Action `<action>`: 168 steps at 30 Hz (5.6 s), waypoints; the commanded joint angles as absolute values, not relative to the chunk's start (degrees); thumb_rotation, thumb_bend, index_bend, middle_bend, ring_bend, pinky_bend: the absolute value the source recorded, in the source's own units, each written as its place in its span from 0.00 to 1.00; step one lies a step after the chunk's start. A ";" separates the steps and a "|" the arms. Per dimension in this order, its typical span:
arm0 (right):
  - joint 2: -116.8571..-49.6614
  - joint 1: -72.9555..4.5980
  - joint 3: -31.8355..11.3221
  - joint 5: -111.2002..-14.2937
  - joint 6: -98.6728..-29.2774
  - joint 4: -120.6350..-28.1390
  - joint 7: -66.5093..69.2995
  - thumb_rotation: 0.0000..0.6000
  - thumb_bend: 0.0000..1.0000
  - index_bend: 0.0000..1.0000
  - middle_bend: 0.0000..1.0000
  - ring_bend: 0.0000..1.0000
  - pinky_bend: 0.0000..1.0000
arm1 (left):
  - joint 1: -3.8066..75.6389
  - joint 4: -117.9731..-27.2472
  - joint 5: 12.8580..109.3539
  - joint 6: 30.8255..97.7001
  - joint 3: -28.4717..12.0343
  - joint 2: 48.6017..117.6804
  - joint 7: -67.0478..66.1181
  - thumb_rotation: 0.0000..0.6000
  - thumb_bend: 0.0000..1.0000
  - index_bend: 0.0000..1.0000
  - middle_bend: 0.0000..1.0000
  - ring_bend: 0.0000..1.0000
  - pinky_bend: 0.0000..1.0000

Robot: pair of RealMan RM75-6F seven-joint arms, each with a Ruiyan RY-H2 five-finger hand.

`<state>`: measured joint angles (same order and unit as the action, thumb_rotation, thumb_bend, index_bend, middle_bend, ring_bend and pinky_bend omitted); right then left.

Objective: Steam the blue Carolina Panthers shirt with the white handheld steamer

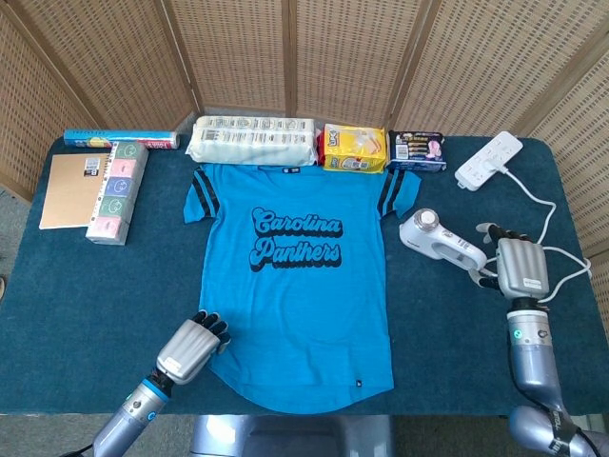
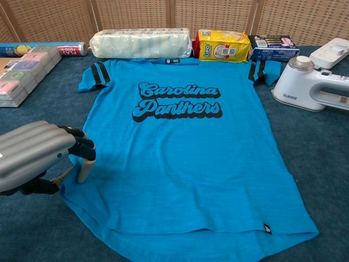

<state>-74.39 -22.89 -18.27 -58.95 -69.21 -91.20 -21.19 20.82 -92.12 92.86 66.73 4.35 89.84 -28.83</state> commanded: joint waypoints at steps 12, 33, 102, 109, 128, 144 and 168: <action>-80.61 -27.96 -18.59 -54.42 -67.52 -84.47 -25.83 1.00 0.24 0.25 0.38 0.37 0.37 | 21.02 -92.87 91.86 66.41 4.26 89.55 -28.95 1.00 0.56 0.61 0.45 0.32 0.34; -89.47 -33.18 -18.22 -49.22 -65.91 -72.92 -30.45 1.00 0.24 0.24 0.38 0.38 0.37 | 21.29 -93.00 90.70 66.17 4.24 89.69 -29.29 1.00 0.56 0.61 0.45 0.32 0.34; -108.12 -40.73 -20.76 -56.20 -58.54 -30.63 -20.76 1.00 0.34 0.35 0.44 0.44 0.36 | 21.99 -93.74 87.18 65.47 3.84 89.81 -30.90 1.00 0.56 0.61 0.46 0.32 0.34; -109.51 -42.57 -21.95 -55.89 -55.08 -26.09 -20.78 1.00 0.37 0.39 0.47 0.46 0.37 | 21.90 -94.19 86.70 65.49 3.89 89.89 -31.62 1.00 0.56 0.61 0.45 0.32 0.34; -109.17 -41.54 -20.57 -60.65 -56.17 -26.55 -15.71 1.00 0.38 0.50 0.59 0.62 0.51 | 22.14 -94.11 86.55 65.40 4.01 90.11 -31.74 1.00 0.56 0.61 0.45 0.32 0.33; -110.73 -41.59 -20.23 -61.82 -55.56 -23.49 -16.14 1.00 0.36 0.57 0.66 0.72 0.72 | 22.16 -93.92 86.29 65.35 4.12 90.06 -31.52 1.00 0.56 0.61 0.45 0.32 0.33; -106.11 -39.62 -21.88 -63.70 -60.29 -35.12 -8.15 1.00 0.36 0.66 0.73 0.80 0.79 | 22.15 -93.85 86.61 65.62 4.31 90.27 -31.57 1.00 0.56 0.61 0.45 0.32 0.33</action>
